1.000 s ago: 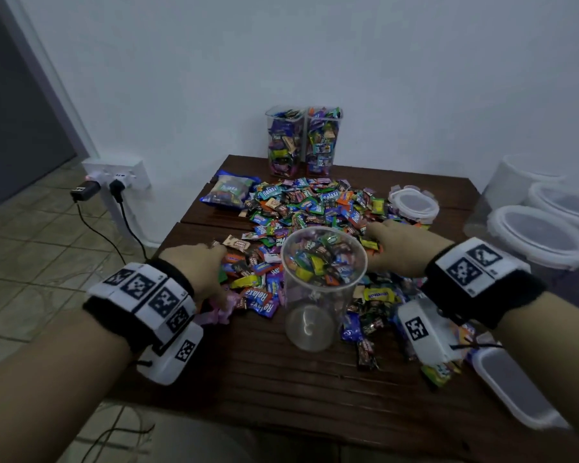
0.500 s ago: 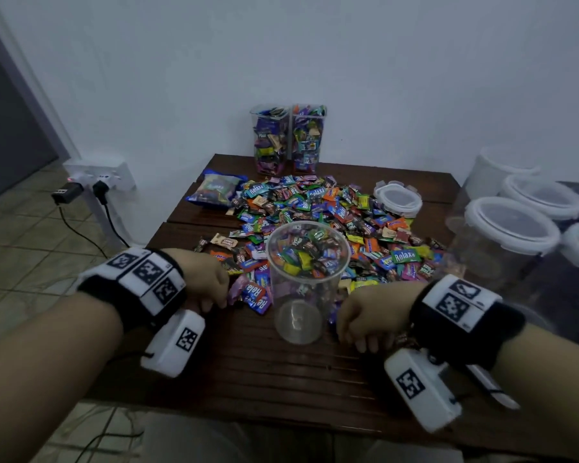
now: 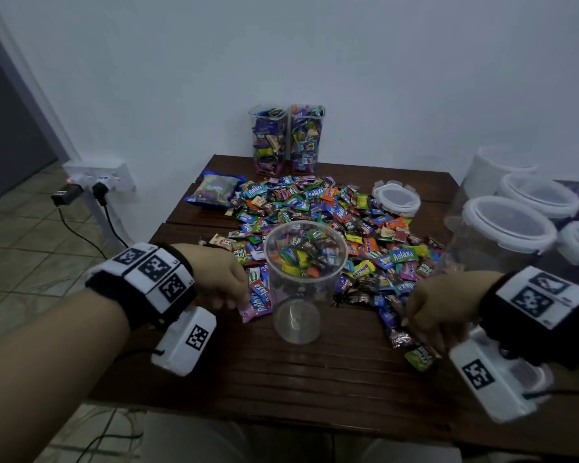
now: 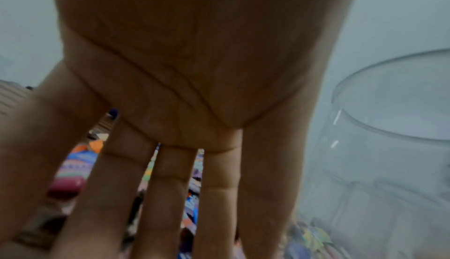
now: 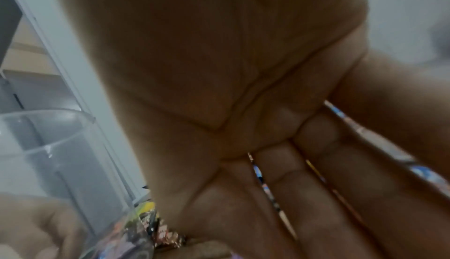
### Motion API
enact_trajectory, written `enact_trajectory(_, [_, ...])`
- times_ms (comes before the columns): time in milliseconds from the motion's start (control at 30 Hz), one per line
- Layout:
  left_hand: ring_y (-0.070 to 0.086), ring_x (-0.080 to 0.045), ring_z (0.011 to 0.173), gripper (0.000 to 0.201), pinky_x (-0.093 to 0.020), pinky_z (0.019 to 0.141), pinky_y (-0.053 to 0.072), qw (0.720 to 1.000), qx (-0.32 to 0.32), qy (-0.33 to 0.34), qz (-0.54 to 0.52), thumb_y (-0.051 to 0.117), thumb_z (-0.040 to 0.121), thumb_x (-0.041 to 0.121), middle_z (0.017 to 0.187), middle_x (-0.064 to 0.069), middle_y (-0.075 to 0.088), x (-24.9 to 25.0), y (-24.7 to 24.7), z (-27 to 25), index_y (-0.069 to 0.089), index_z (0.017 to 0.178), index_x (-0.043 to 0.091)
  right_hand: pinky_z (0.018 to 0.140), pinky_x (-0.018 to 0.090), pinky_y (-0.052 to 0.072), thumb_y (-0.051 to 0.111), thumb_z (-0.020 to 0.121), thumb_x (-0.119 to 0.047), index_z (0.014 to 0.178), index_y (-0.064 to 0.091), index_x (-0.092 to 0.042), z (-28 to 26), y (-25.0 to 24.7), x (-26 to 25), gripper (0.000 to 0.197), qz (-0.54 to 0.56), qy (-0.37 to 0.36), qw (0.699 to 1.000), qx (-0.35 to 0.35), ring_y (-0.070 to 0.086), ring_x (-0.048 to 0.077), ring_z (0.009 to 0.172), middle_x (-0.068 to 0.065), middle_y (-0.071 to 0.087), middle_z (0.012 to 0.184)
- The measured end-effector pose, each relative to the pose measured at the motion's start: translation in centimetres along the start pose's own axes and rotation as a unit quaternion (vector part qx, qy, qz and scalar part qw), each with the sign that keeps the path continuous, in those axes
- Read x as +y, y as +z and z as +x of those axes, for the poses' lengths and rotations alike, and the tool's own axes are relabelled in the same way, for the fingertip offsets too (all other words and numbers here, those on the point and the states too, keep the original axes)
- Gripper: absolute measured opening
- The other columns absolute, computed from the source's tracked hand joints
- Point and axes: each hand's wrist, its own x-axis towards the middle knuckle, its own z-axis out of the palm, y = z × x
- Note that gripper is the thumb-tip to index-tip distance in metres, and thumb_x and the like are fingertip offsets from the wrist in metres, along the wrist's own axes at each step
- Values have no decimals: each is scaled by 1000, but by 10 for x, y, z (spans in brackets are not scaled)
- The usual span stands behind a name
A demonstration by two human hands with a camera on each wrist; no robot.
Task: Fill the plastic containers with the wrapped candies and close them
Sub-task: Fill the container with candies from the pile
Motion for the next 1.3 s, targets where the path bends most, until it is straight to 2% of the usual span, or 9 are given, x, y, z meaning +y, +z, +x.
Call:
enact_trajectory(133, [56,-11,59,19,-21,52,44,1000,4,13,9,61,91,20,65,4,63,11,7,12,67,73,19,40,16,44,53,87,-5,70,60,-14,7,4,-9,21,-33,20,999,-16,57,8,49,-4,62,54])
enact_trajectory(300, [54,-4,53,19,-16,50,42,981,148,37,122,62,88,25,63,5,58,16,0,26,64,70,18,49,24,51,45,92,-7,85,60,-10,20,-5,-29,17,19,-25,997,75,59,15,57,4,62,70])
enact_trajectory(433, [52,-13,65,25,-27,58,41,948,255,46,186,60,87,37,68,5,53,20,-5,27,57,70,18,44,21,43,46,92,-13,74,56,-11,25,-19,-46,20,-16,-60,978,201,55,12,53,4,58,68])
enact_trajectory(533, [55,-19,83,29,-33,69,45,935,289,53,197,64,82,44,91,1,56,24,-8,28,57,93,18,56,26,39,51,93,-30,85,51,-14,32,-30,-59,18,-108,-70,939,320,54,22,79,4,54,82])
enact_trajectory(667, [45,-25,119,74,-45,93,45,945,238,57,218,71,74,52,127,-2,39,32,-11,44,37,134,27,91,42,47,68,77,-54,138,31,-26,55,-34,-66,77,-138,-75,941,300,46,27,119,5,41,132])
enact_trajectory(767, [36,-32,130,101,-52,99,43,952,189,45,238,74,68,56,144,-9,26,33,-16,64,14,148,38,98,50,44,76,70,-50,148,12,-35,66,-36,-72,103,-170,-76,955,231,37,33,128,7,24,144])
enact_trajectory(867, [38,-32,130,114,-48,104,40,960,195,-1,202,72,48,66,148,-8,29,29,-12,84,24,146,35,102,49,42,78,68,-48,149,1,-38,75,-37,-74,112,-197,-69,958,195,30,34,135,7,10,154])
enact_trajectory(1100, [56,-27,115,50,-38,98,46,958,196,18,208,69,83,34,123,-7,58,38,-6,86,56,125,10,98,48,45,74,71,-53,148,8,-41,88,-34,-70,101,-228,-53,950,206,39,32,125,9,32,141])
enact_trajectory(1300, [49,-18,81,25,-25,65,39,944,194,15,267,55,94,29,86,-3,52,53,-9,68,59,108,9,95,43,47,68,81,-45,143,30,-37,88,-39,-69,73,-219,-53,947,229,44,29,120,8,39,136])
